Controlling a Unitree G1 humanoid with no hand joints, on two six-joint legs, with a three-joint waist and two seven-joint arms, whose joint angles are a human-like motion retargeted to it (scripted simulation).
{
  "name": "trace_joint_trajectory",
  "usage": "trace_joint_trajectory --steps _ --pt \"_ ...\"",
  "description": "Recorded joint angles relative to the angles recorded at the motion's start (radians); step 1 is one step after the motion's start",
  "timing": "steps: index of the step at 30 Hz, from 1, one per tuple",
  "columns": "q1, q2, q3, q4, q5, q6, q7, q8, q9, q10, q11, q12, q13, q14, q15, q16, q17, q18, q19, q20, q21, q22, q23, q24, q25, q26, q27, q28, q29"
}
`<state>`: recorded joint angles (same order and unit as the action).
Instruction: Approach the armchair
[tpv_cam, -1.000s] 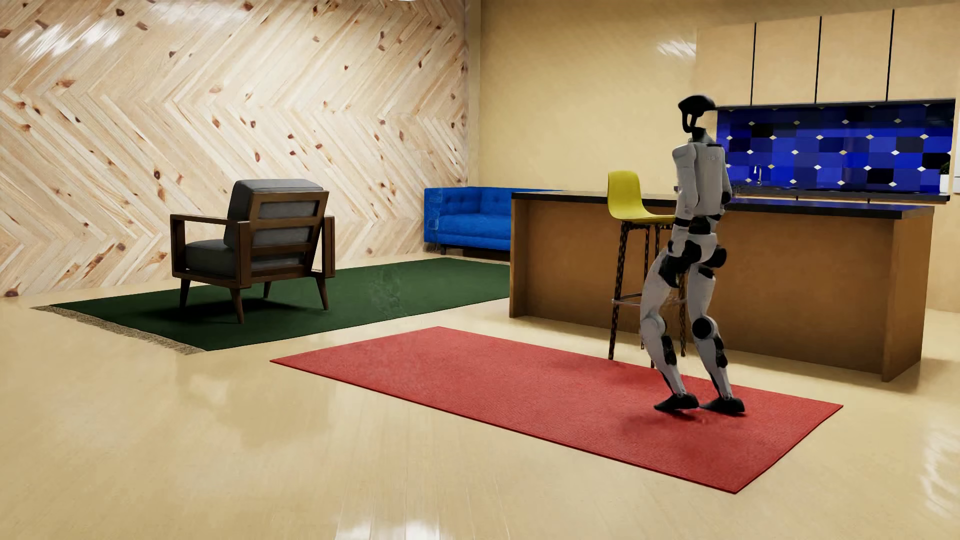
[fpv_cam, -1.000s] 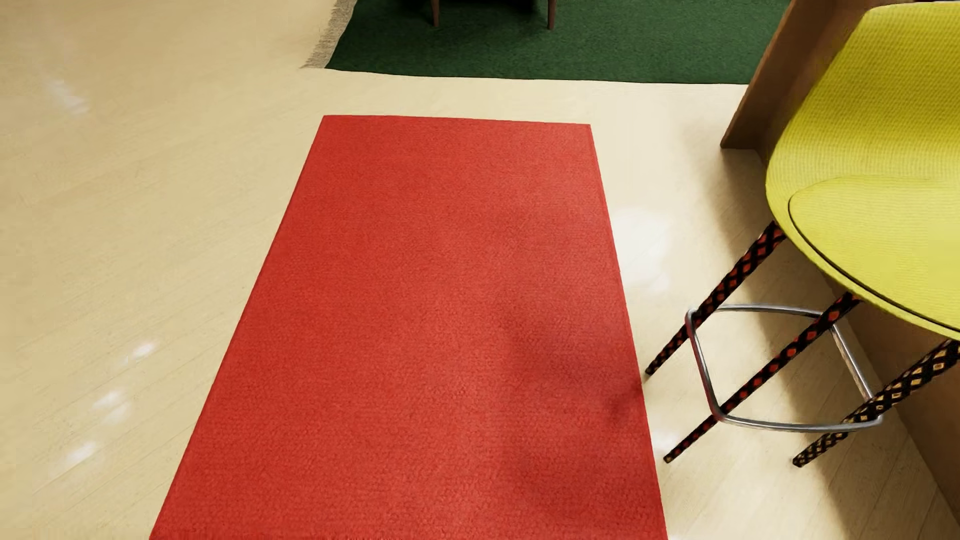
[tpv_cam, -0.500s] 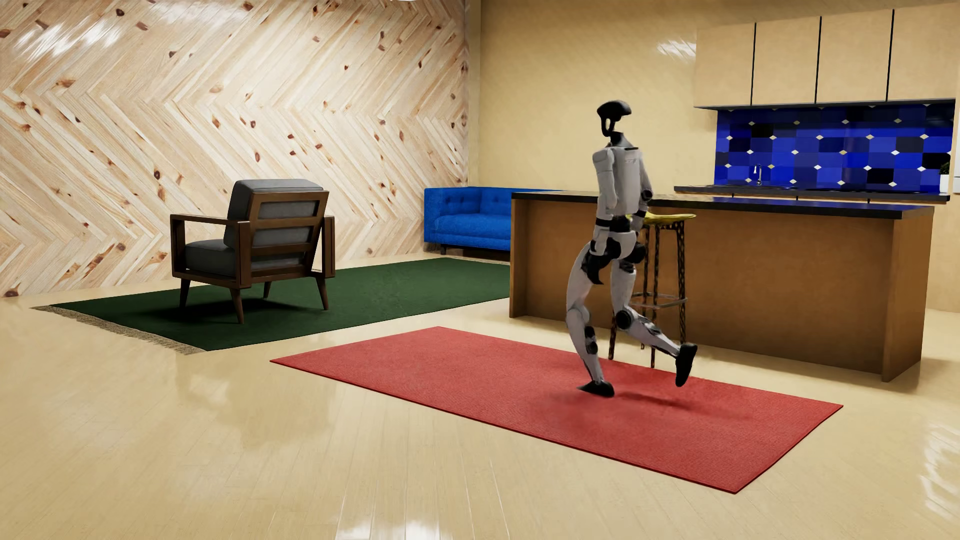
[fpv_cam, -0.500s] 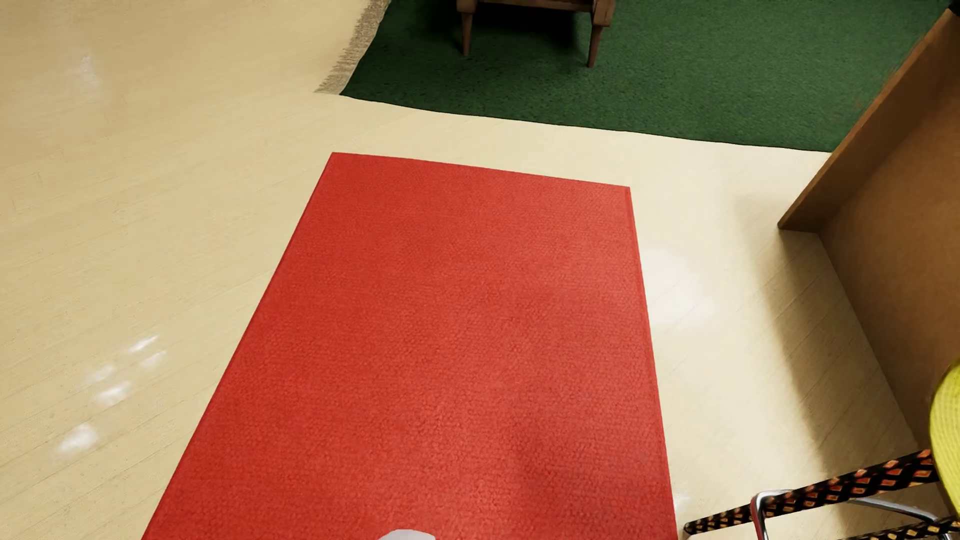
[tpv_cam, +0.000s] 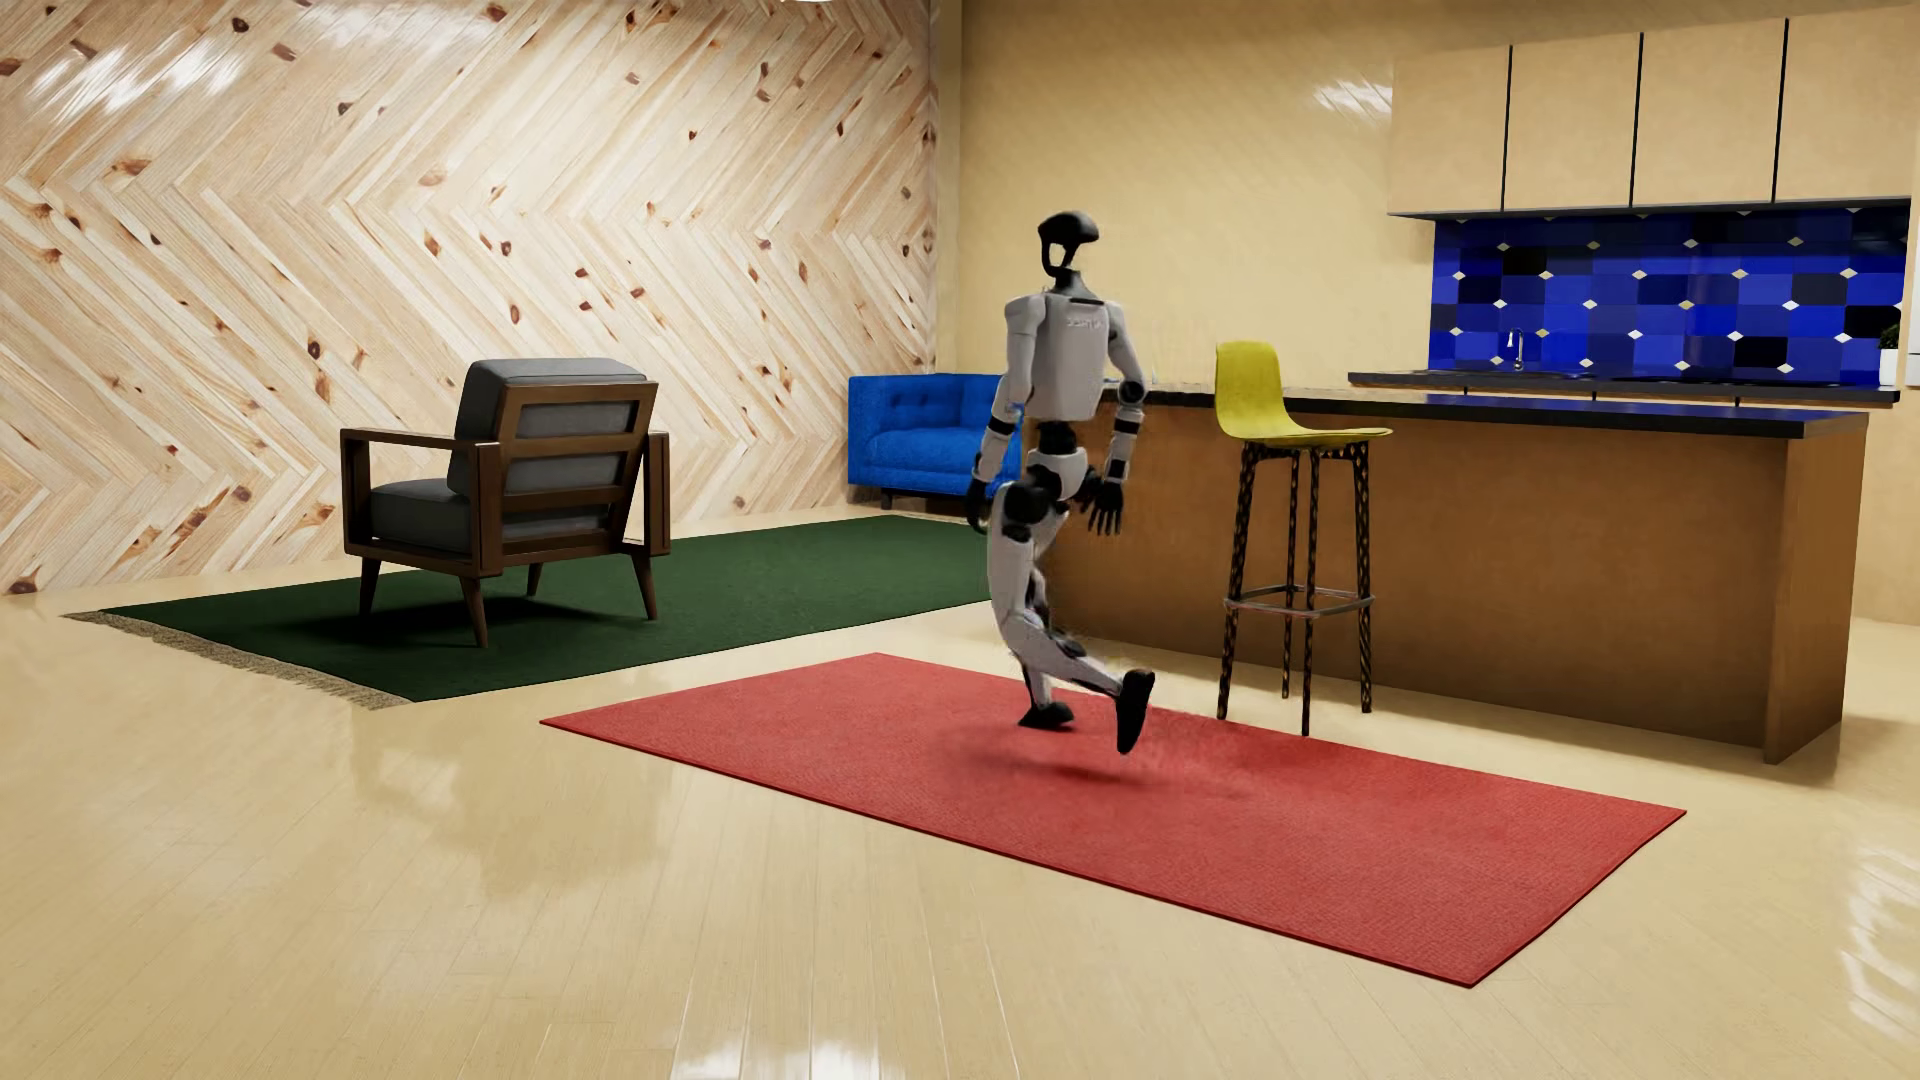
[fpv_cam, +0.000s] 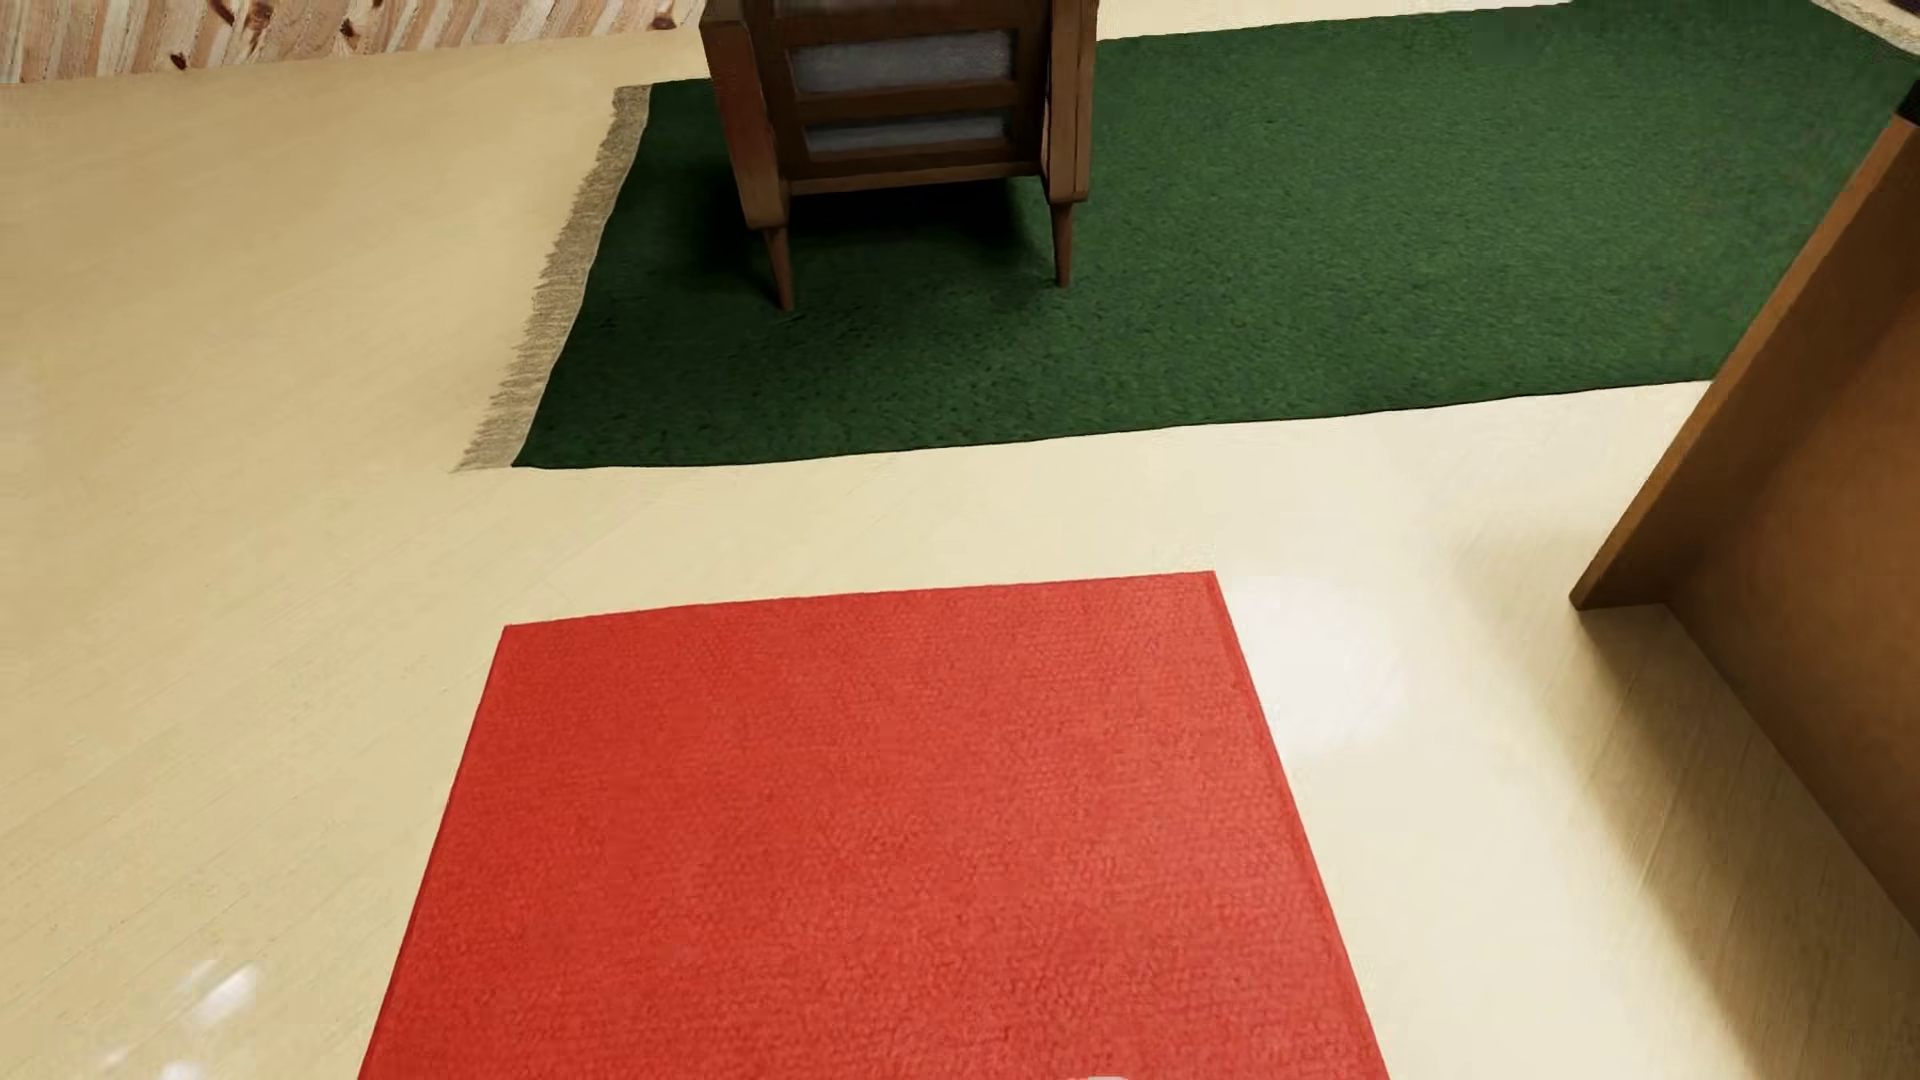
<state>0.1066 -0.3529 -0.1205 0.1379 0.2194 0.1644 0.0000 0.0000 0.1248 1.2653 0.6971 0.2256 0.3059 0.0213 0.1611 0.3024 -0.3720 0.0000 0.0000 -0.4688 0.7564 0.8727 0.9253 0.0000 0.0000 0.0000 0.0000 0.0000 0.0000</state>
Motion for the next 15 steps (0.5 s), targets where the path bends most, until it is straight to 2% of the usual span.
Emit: trace_joint_trajectory --steps 1,2,3,4,6,8,9,10,11,12,13,14,15 --pt "-0.09 0.101 0.052 0.007 -0.001 -0.008 0.0 0.0 0.011 0.114 -0.032 0.02 -0.021 -0.166 -0.075 0.001 -0.001 0.0 0.0 -0.02 -0.009 0.004 -0.015 0.0 0.0 0.0 0.0 0.0 0.0" --pt "-0.182 0.196 0.115 -0.006 -0.019 -0.04 0.0 0.0 0.014 0.149 -0.072 0.036 -0.053 -0.278 -0.143 0.009 -0.005 0.0 0.0 -0.036 0.004 0.021 -0.036 0.0 0.0 0.0 0.0 0.0 0.0" --pt "-0.273 0.268 0.181 -0.011 -0.032 -0.067 0.0 0.0 0.001 0.094 -0.108 0.059 -0.09 -0.329 -0.216 0.01 -0.004 0.0 0.0 -0.018 -0.003 0.039 -0.049 0.0 0.0 0.0 0.0 0.0 0.0" --pt "-0.32 0.371 0.242 -0.009 -0.049 -0.086 0.0 0.0 0.003 -0.033 -0.163 0.087 -0.128 -0.335 -0.299 0.019 -0.025 0.0 0.0 -0.032 0.031 0.036 -0.085 0.0 0.0 0.0 0.0 0.0 0.0" --pt "-0.398 0.535 0.313 -0.002 -0.083 -0.12 0.0 0.0 -0.001 -0.366 -0.248 0.118 -0.196 -0.271 -0.447 0.037 -0.039 0.0 0.0 -0.019 -0.015 0.059 -0.126 0.0 0.0 0.0 0.0 0.0 0.0" --pt "-0.45 0.633 0.355 0.006 -0.094 -0.125 0.0 0.0 -0.034 -0.684 -0.276 0.123 -0.258 -0.095 -0.569 0.044 -0.054 0.0 0.0 -0.042 -0.101 0.088 -0.153 0.0 0.0 0.0 0.0 0.0 0.0" --pt "-0.491 0.664 0.354 0.007 -0.092 -0.134 0.0 0.0 -0.048 -1.098 -0.275 0.124 -0.279 -0.001 -0.582 0.046 -0.052 0.0 0.0 -0.037 -0.143 0.102 -0.156 0.0 0.0 0.0 0.0 0.0 0.0" --pt "-0.531 0.693 0.381 0.007 -0.113 -0.141 0.0 0.0 -0.049 -0.761 -0.253 0.123 -0.289 -0.082 -0.558 0.051 -0.069 0.0 0.0 -0.054 -0.15 0.101 -0.182 0.0 0.0 0.0 0.0 0.0 0.0" --pt "-0.55 0.735 0.409 -0.022 -0.144 -0.157 0.0 0.0 -0.037 -0.668 -0.211 0.116 -0.268 -0.072 -0.497 0.054 -0.07 0.0 0.0 -0.072 -0.206 0.114 -0.208 0.0 0.0 0.0 0.0 0.0 0.0" --pt "-0.57 0.723 0.428 -0.043 -0.173 -0.176 0.0 0.0 -0.053 -0.579 -0.107 0.116 -0.247 -0.021 -0.37 0.053 -0.051 0.0 0.0 -0.077 -0.233 0.134 -0.193 0.0 0.0 0.0 0.0 0.0 0.0" --pt "-0.54 0.686 0.433 -0.093 -0.218 -0.209 0.0 0.0 -0.047 -0.498 0.074 0.113 -0.215 -0.057 -0.166 0.051 -0.019 0.0 0.0 -0.074 -0.244 0.159 -0.161 0.0 0.0 0.0 0.0 0.0 0.0" --pt "-0.503 0.568 0.409 -0.128 -0.212 -0.205 0.0 0.0 -0.047 -0.484 0.331 0.099 -0.187 -0.111 -0.003 0.044 -0.007 0.0 0.0 -0.057 -0.229 0.166 -0.145 0.0 0.0 0.0 0.0 0.0 0.0" --pt "-0.431 0.448 0.387 -0.167 -0.231 -0.211 0.0 0.0 -0.026 -0.495 0.589 0.095 -0.176 -0.16 -0.002 0.037 0.006 0.0 0.0 -0.027 -0.2 0.144 -0.124 0.0 0.0 0.0 0.0 0.0 0.0"
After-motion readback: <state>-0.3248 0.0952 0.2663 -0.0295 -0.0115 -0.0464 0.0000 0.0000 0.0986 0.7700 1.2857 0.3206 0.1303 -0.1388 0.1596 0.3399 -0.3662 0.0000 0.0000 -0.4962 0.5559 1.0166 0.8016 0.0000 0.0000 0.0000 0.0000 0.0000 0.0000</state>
